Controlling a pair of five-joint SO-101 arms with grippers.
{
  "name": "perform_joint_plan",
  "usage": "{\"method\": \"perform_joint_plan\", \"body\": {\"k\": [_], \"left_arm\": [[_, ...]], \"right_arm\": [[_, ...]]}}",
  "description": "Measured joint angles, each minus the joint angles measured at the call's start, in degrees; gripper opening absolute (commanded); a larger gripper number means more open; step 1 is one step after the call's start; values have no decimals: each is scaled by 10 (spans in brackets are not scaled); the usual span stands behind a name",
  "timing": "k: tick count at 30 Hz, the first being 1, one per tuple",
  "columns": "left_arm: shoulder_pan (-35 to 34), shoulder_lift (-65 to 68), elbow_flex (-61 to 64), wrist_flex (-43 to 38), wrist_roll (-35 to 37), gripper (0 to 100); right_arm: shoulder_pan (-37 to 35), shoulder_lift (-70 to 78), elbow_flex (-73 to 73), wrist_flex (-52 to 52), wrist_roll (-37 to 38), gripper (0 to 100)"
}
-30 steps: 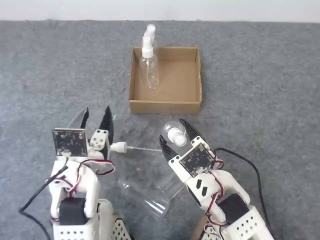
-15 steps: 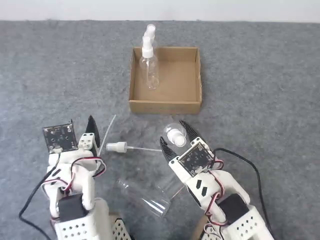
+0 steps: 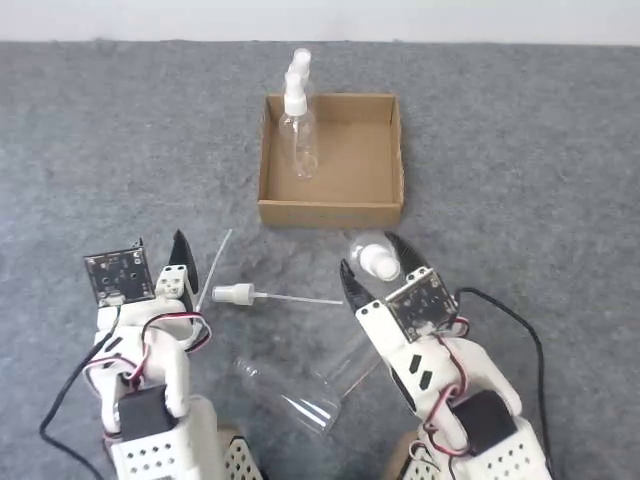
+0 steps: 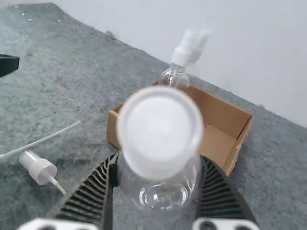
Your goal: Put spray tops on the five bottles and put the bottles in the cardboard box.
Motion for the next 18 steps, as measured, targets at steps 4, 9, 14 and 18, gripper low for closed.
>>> {"method": "perform_joint_plan", "body": {"k": [4, 9, 14, 18], "left_arm": [[0, 0, 3, 0, 0, 169], [0, 0, 3, 0, 0, 169], [0, 0, 6, -2, 0, 169], [0, 0, 17, -24, 0, 169]], "right_arm": [[0, 0, -35, 0, 0, 91], [1, 13, -87, 0, 14, 28], [0, 127, -159, -27, 18, 27], [0, 237, -222, -55, 20, 27]]}}
